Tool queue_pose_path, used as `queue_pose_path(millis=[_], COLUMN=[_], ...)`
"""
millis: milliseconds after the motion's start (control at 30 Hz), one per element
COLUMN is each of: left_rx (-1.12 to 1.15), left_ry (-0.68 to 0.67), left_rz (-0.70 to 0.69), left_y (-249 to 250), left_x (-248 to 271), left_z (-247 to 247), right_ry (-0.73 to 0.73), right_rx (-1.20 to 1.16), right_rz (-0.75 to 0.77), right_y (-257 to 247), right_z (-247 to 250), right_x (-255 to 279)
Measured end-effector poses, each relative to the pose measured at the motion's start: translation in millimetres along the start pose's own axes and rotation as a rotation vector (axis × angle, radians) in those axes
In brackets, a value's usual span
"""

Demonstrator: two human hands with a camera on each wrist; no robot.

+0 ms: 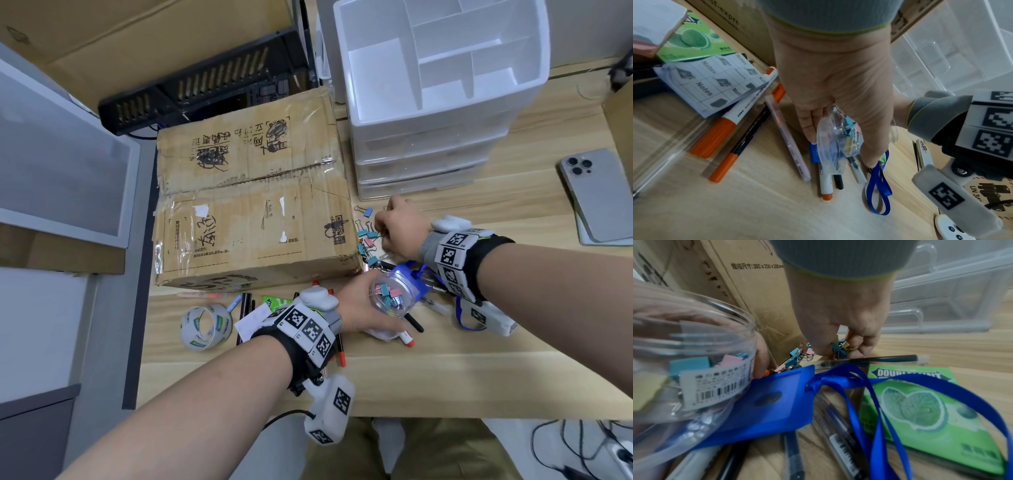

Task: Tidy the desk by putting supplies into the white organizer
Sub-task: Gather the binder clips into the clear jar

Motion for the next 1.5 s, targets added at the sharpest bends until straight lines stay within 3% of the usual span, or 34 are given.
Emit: queue_pose_path(millis=[400, 767, 1067, 1333, 1500], left_rx=[0.007, -0.001, -0.013, 0.007, 0.018], left_ry=[0.008, 0.008, 0.043, 0.058, 0.051], left_rz=[0.011, 0.000, -0.010, -0.016, -0.040], left_y=[-4.0, -8.5, -13.8, -14.1, -12.5], left_x=[-1.6, -10.0, -15.6, -12.9, -13.0], left_z=[-0.2, -1.2, -3.0, 1.6, 0.2], right_ry=[-0.010, 0.004, 0.026, -0.183, -0.302], right_rx=[-0.125, -0.157, -0.374, -0.777, -0.834], right_rz=[-0.079, -0.035, -0.152, -0.090, -0.004], right_y=[12.8, 17.2, 30.8, 5.2, -26.4], right_z=[6.3, 4.3, 20.3, 51.7, 46.1], right_x=[4.6, 14.5, 27.7, 61.1, 82.6])
Point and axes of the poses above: each hand's wrist, its own x-axis away from the middle knuckle, its own z-axis out of the back of the hand, y = z × x, the point moved 4 cm from there along -x, towards the middle knuckle, and after that the axes turned 8 degrees about z, right-handed, at the moved point
